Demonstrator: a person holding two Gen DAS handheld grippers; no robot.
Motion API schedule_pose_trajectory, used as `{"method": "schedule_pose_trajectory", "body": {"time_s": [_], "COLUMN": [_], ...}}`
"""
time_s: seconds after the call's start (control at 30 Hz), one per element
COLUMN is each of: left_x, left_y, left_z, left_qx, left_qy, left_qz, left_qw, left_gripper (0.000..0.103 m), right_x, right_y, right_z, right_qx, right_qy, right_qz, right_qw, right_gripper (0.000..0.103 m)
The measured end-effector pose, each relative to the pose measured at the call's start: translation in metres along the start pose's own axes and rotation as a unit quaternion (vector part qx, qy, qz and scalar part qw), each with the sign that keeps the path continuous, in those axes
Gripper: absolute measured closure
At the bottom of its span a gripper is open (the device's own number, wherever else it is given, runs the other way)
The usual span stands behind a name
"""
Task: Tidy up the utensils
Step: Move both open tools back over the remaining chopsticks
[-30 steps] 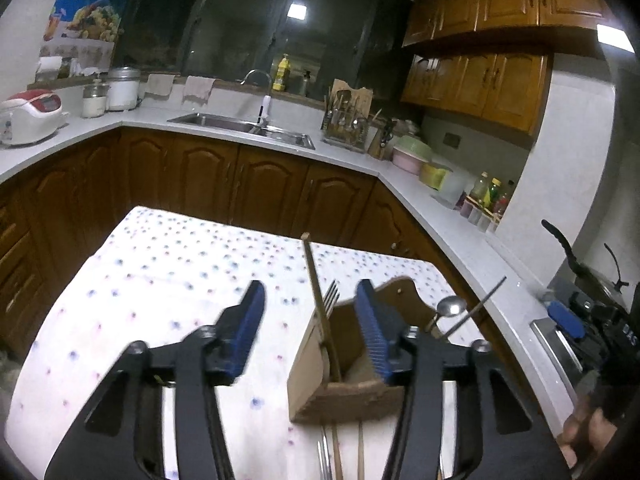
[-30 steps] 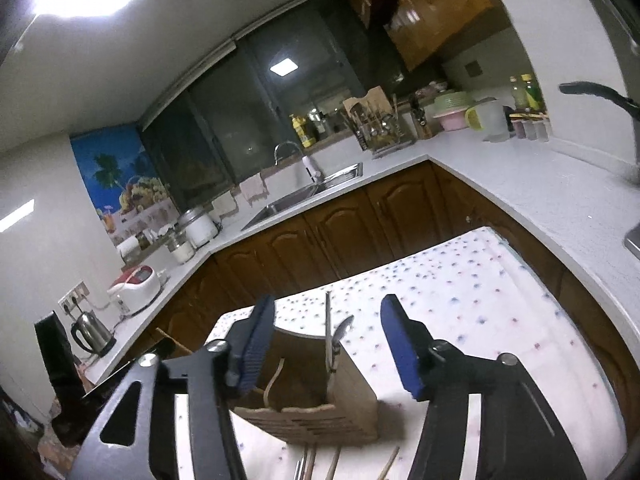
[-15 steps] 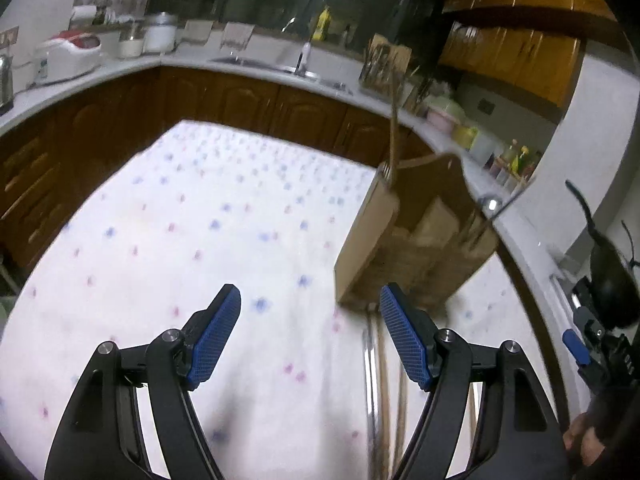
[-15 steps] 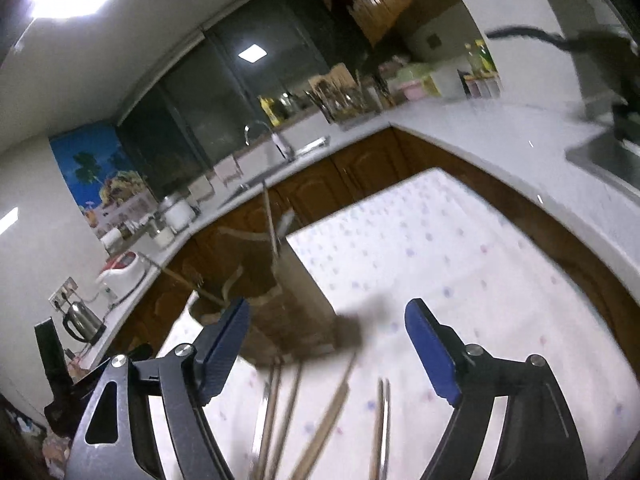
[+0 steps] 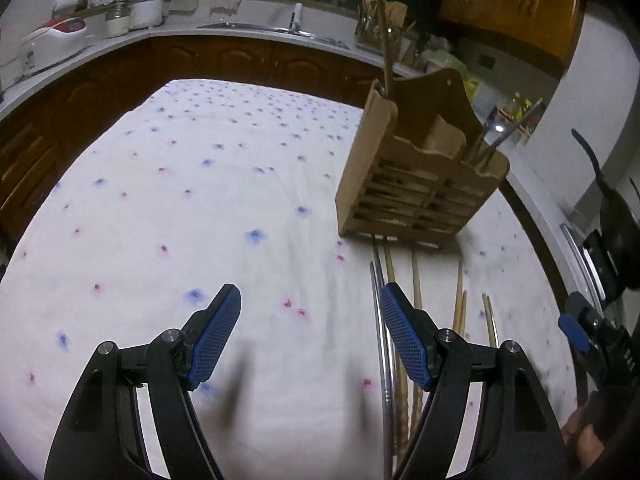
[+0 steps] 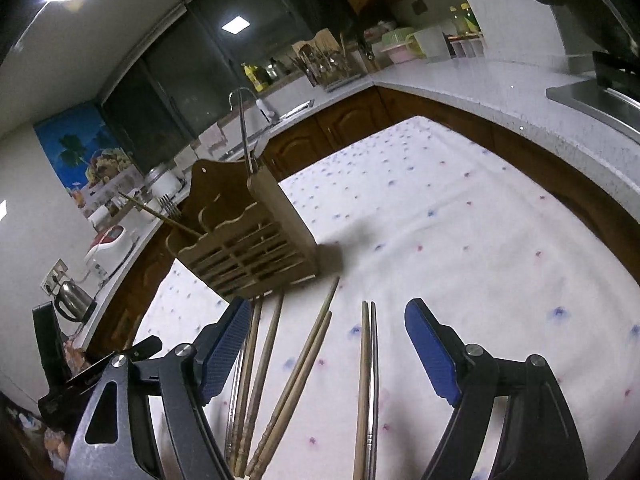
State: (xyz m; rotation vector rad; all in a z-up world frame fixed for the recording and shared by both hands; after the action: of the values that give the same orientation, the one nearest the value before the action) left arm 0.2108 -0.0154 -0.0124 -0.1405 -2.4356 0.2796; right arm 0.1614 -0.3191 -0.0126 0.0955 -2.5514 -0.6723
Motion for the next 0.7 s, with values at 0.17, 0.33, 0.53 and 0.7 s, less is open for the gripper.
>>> {"method": "schedule_pose_trajectory", "body": {"time_s": [0.17,0.33,0.53,0.7], "left_x": [-0.008,-0.016,-0.025,-0.041], "left_y": [-0.005,-0.014,-0.042,-0.068], "left_z": [0.006,0.01,0.01,0.012], "left_qx": [-0.011,-0.021,-0.054,-0.085], "left_qy": [0.019,0.033,0.046,0.062], "left_qz": [0.001,0.006,0.038,0.054], "left_qw": [0.9998,0.9992,0.9968,0.9929], "left_gripper": [0.029,0.029,0.032,0.044], "right_x": [-0.005,-0.016,-0.033,-0.053], "right_y": [-0.004,-0.006,-0.007,-0.009], "right_z": [0.004,0.011,0.019,0.024], "right_qx": [0.009,0.032,0.059,0.081], "right_qy": [0.011,0.031,0.063,0.092], "right_qz": [0.013,0.03,0.039,0.04], "right_qw": [1.0,0.999,0.996,0.992], "right_gripper": [0.022,0.033,0.063,0.072]}}
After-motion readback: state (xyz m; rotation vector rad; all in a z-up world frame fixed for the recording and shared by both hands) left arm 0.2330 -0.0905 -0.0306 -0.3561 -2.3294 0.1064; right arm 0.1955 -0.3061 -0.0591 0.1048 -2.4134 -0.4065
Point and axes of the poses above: each gripper's, at about its wrist camera, not at the fingertips, and x roughly against the way its jaws point, y to its left, z to its underside, the point moved 4 cm from there along -x, roughly the way its jaws point, and after that the axes turned 9 degrees about -y, right-handed, at the moved point
